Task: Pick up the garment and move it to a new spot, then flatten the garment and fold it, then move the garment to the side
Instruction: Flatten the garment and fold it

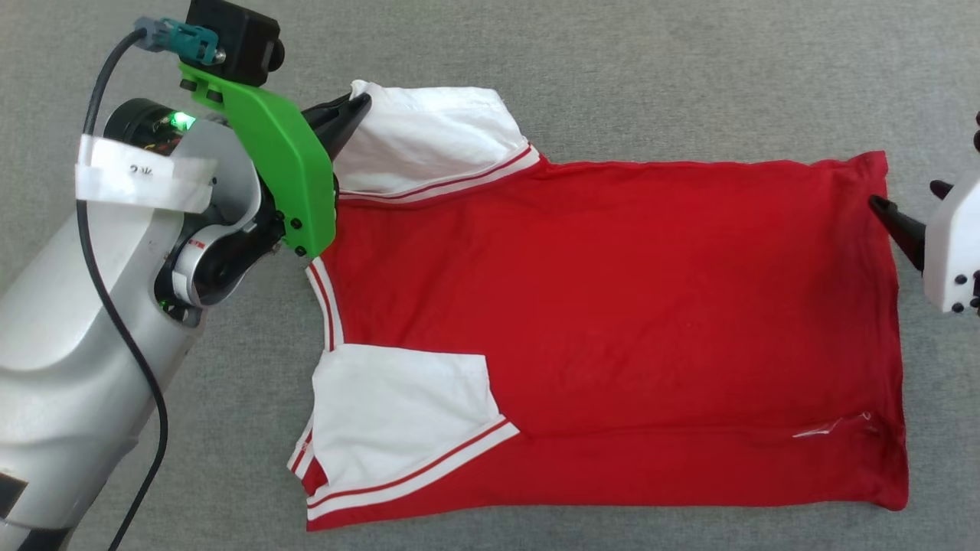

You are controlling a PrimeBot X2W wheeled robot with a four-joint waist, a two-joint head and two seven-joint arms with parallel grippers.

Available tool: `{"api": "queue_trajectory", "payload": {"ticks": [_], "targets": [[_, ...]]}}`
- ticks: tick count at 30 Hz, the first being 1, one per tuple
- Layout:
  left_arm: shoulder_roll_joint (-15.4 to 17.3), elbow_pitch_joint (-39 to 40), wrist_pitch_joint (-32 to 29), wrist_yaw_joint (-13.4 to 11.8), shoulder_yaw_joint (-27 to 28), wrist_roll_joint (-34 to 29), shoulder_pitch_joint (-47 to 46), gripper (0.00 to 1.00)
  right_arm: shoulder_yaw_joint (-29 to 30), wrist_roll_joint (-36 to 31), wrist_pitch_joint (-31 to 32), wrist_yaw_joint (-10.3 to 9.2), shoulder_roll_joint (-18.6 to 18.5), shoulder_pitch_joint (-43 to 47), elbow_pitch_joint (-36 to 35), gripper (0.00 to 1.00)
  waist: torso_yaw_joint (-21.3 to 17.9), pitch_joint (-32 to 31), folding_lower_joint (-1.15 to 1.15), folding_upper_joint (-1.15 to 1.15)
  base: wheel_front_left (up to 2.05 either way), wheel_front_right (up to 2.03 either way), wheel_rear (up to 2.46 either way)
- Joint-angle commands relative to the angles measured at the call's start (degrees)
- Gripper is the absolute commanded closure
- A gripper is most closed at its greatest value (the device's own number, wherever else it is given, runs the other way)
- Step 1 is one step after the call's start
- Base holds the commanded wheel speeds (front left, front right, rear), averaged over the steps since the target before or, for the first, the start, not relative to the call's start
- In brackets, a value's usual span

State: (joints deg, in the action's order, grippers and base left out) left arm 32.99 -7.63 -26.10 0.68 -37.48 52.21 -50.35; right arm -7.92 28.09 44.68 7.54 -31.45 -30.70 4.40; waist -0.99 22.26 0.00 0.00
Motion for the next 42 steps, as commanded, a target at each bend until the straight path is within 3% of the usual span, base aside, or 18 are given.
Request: {"api": "queue_trajectory", "payload": {"ticks": [1, 10, 21, 22, 23, 24, 25, 42], "targets": [[0.8, 1.9, -0.1, -1.0, 0.3, -0.3, 1.5, 1.00, -0.8, 0.3, 0.5, -0.05, -0.6, -1.9, 1.4, 0.00, 2.0, 1.8, 0.00, 0.00, 0.00, 0.00, 0.00], [2.3, 11.6, 0.1, -4.2, 0.3, -1.2, 4.6, 1.00, -4.4, -1.4, 1.7, -0.05, -3.3, -9.0, 10.6, 0.00, 4.8, 4.3, 0.00, 0.00, 0.00, 0.00, 0.00], [2.0, 13.8, 1.0, -4.4, -0.3, -1.5, 5.6, 1.00, -9.3, -0.4, 0.4, -0.05, -4.5, -10.3, 15.4, 0.00, 6.2, 5.9, 0.00, 0.00, 0.00, 0.00, 0.00], [2.0, 13.7, 1.2, -4.3, -0.4, -1.5, 5.7, 1.00, -9.8, -0.1, 0.1, -0.05, -4.6, -10.2, 15.9, 0.15, 6.3, 5.9, 0.00, 0.00, 0.00, 0.00, 0.00], [2.0, 13.5, 1.3, -4.3, -0.4, -1.5, 5.8, 1.00, -10.1, 0.1, -0.2, -0.05, -4.7, -10.2, 16.2, 0.58, 6.3, 5.8, 0.00, 0.00, 0.00, 0.00, 0.00], [2.0, 13.1, 1.5, -4.3, -0.4, -1.6, 6.0, 1.00, -10.5, 0.3, -0.8, -0.05, -4.8, -10.1, 16.6, 0.93, 6.3, 5.7, 0.00, 0.00, 0.00, 0.00, 0.00], [2.0, 12.8, 1.6, -4.3, -0.4, -1.6, 6.1, 1.00, -10.6, 0.3, -1.7, -0.05, -4.8, -10.2, 16.9, 1.00, 6.2, 5.5, 0.00, 0.00, 0.00, 0.00, 0.00], [1.9, 5.9, 9.4, -5.7, 2.7, 0.9, 13.5, 1.00, -7.4, 2.7, -24.7, -0.05, -2.2, -6.3, 21.7, 1.00, 4.4, -3.4, 0.00, 0.00, 0.00, 0.00, 0.00]]}}
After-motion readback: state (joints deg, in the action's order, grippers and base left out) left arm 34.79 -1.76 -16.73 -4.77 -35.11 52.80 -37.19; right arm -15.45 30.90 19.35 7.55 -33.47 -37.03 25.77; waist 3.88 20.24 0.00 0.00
